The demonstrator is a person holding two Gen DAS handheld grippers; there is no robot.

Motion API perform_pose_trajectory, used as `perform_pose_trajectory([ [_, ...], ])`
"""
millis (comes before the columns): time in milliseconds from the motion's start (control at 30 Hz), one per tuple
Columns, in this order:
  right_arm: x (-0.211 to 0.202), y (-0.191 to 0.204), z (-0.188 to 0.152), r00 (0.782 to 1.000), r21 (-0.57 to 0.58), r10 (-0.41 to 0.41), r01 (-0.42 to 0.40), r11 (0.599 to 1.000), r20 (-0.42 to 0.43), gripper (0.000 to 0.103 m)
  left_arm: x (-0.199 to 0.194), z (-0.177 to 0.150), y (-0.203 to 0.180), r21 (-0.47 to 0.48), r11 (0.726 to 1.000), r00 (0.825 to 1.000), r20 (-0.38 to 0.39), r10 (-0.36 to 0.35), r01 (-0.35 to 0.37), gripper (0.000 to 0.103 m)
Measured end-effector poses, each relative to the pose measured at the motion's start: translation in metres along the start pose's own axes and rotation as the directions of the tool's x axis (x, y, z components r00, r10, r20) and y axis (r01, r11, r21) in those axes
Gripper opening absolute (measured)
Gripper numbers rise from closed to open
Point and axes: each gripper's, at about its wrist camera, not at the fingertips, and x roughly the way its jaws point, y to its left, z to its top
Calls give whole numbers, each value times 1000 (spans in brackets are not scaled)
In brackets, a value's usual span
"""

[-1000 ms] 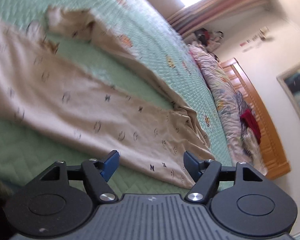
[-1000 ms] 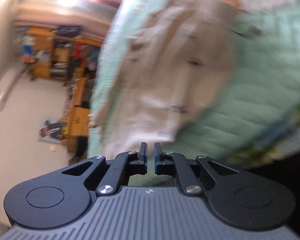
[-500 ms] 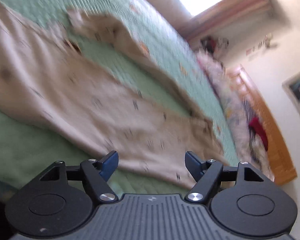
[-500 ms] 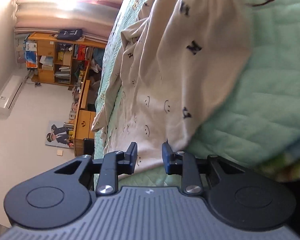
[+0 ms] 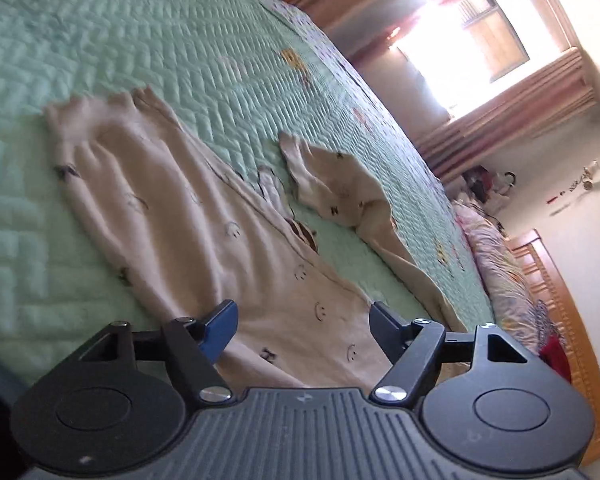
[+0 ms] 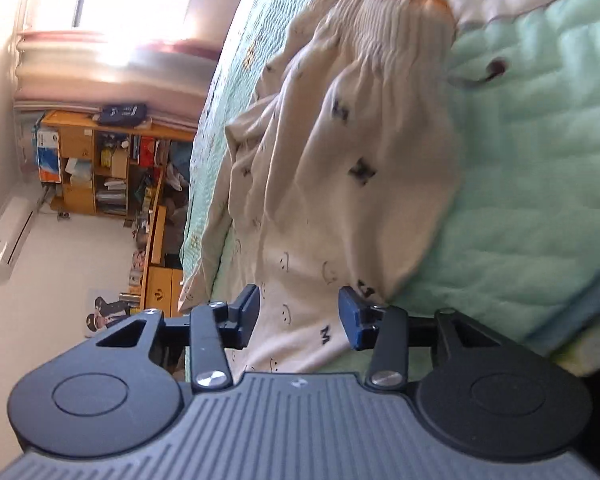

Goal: Fold clothes
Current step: 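Regrasp the cuff with the right gripper and tug it straight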

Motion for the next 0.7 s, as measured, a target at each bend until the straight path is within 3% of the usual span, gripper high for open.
perform_pose_trajectory([
  [133,-28,23,15,992,-105,66,-55,993,105,51,-12,1,-24,96,995,1000,19,-3,1,83],
  [233,-41,24,38,974,-109,85,-63,992,208,60,0,-6,-52,191,981,999,-29,-14,20,85],
  [367,-25,17,55,984,-68,-28,40,997,176,60,36,-27,-84,318,948,993,-117,31,8,85],
  [433,-22,-7,53,986,0,-116,117,993,121,57,49,-36,-84,313,950,984,-166,70,-15,85],
  [467,-23,-14,50,986,15,-118,117,993,115,52,57,-38,-82,303,952,977,-188,95,-35,85],
  [567,-34,-18,41,990,-8,-83,85,996,118,53,61,-43,-79,301,952,972,-200,123,-58,85],
  [700,-46,-2,62,981,-35,71,-66,997,182,58,57,-42,-87,316,945,970,-190,153,-87,85],
])
